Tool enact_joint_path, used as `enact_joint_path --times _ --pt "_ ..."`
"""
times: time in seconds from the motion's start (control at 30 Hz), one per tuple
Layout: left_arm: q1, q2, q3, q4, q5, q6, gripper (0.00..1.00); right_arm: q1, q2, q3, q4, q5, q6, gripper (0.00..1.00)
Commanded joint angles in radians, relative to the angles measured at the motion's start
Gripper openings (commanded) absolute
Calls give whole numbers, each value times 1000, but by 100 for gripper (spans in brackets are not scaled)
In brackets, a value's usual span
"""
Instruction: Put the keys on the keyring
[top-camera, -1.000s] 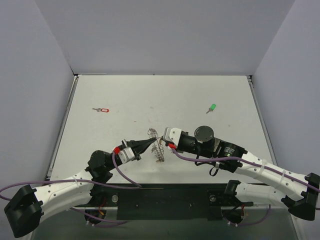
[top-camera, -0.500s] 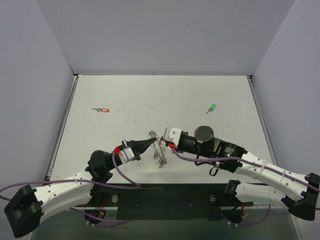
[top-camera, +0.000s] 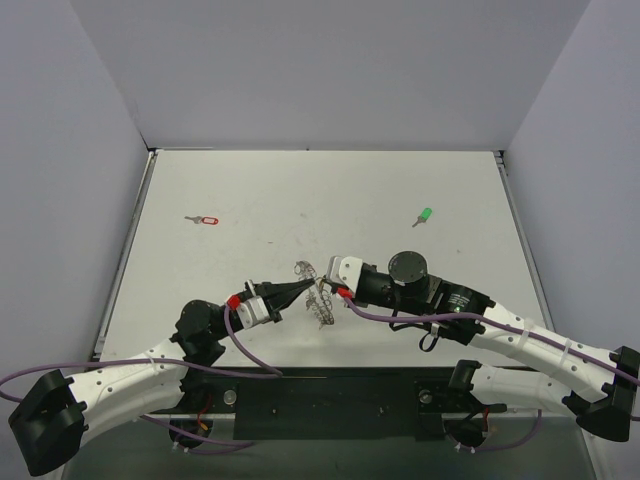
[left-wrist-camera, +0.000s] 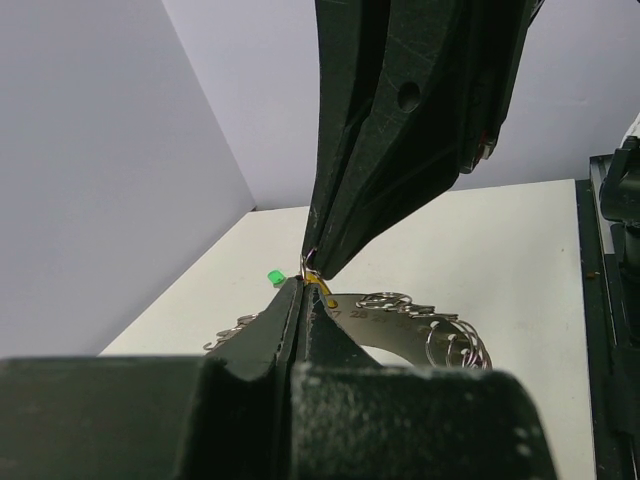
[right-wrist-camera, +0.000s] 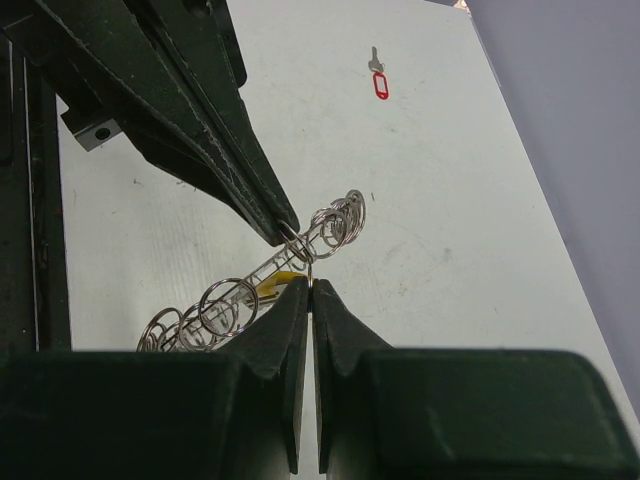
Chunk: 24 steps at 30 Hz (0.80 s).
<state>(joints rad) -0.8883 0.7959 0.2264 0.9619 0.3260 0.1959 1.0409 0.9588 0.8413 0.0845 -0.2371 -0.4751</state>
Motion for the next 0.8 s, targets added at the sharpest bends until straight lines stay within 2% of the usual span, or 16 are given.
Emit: enact_joint_path --times 0.0,0.77 --pt "5 -3 42 52 65 -21 0 -8 -12 21 34 -34 -7 0" --pt "25 9 62 20 119 -38 0 -50 -35 28 41 -120 44 0"
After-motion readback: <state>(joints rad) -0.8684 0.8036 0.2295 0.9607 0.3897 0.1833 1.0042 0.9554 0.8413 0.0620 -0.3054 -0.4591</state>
